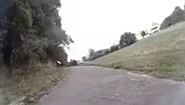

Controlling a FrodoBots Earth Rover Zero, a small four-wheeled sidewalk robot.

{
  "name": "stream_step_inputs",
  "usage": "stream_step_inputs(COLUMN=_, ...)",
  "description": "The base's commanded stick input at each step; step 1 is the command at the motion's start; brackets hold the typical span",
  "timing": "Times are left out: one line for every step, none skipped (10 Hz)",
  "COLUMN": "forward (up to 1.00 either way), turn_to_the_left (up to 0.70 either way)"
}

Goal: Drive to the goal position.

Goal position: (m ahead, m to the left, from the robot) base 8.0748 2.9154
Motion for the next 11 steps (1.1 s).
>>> stream_step_inputs(forward=0.45, turn_to_the_left=0.0)
stream_step_inputs(forward=0.45, turn_to_the_left=0.0)
stream_step_inputs(forward=0.45, turn_to_the_left=0.0)
stream_step_inputs(forward=0.45, turn_to_the_left=0.0)
stream_step_inputs(forward=0.45, turn_to_the_left=0.0)
stream_step_inputs(forward=0.45, turn_to_the_left=0.0)
stream_step_inputs(forward=0.45, turn_to_the_left=0.0)
stream_step_inputs(forward=0.45, turn_to_the_left=0.0)
stream_step_inputs(forward=0.45, turn_to_the_left=0.0)
stream_step_inputs(forward=0.45, turn_to_the_left=0.0)
stream_step_inputs(forward=0.45, turn_to_the_left=0.0)
